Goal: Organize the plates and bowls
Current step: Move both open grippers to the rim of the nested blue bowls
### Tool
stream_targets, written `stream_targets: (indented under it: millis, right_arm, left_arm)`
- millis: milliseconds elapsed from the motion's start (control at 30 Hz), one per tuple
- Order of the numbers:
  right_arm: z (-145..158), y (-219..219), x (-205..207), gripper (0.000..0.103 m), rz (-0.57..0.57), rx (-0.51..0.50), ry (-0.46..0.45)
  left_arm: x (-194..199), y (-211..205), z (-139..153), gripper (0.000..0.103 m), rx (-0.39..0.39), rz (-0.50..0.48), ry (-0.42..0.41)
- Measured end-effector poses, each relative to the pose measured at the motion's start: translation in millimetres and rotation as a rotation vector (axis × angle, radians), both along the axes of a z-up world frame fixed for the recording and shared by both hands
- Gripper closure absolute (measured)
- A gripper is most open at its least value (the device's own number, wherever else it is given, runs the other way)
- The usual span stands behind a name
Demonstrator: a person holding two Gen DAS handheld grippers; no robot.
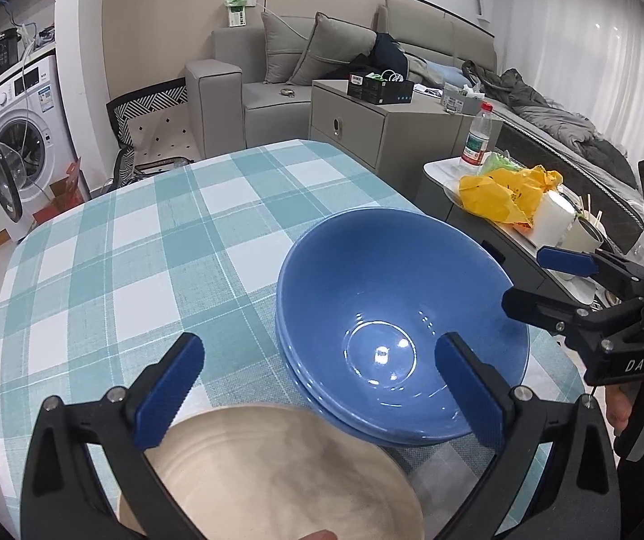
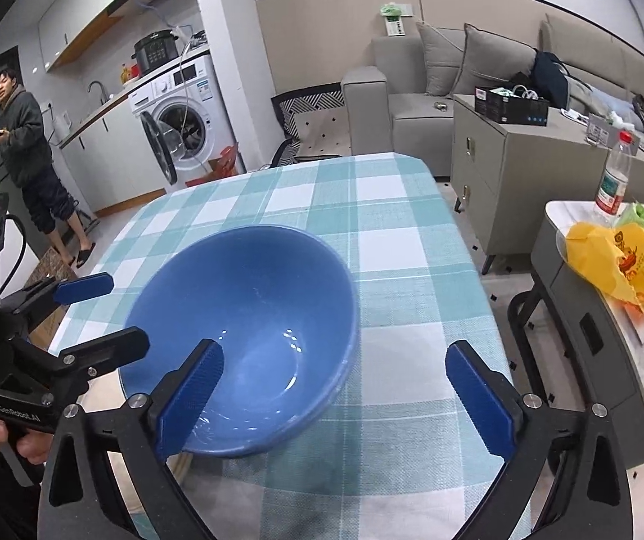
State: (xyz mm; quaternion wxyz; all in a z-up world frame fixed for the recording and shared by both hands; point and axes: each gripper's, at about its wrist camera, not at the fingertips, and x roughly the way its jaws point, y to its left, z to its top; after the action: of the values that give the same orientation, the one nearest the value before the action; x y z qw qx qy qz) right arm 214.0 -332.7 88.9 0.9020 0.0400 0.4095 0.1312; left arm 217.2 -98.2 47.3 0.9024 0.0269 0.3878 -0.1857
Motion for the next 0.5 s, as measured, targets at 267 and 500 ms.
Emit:
stream_targets:
  millis: [267, 500]
  right_arm:
    - [-1.0, -14.9, -4.3, 0.002, -0.015, 0.014, 0.008]
    - [14.2, -23.5, -7.8, 0.001, -0.050, 0.061, -0.007]
  left_arm:
    - [2.6, 1.2, -1.4, 0.000, -0.002, 0.020, 0.004]
    - [0.4, -4.7, 4.1, 0.000, -0.002, 0.007, -0.011]
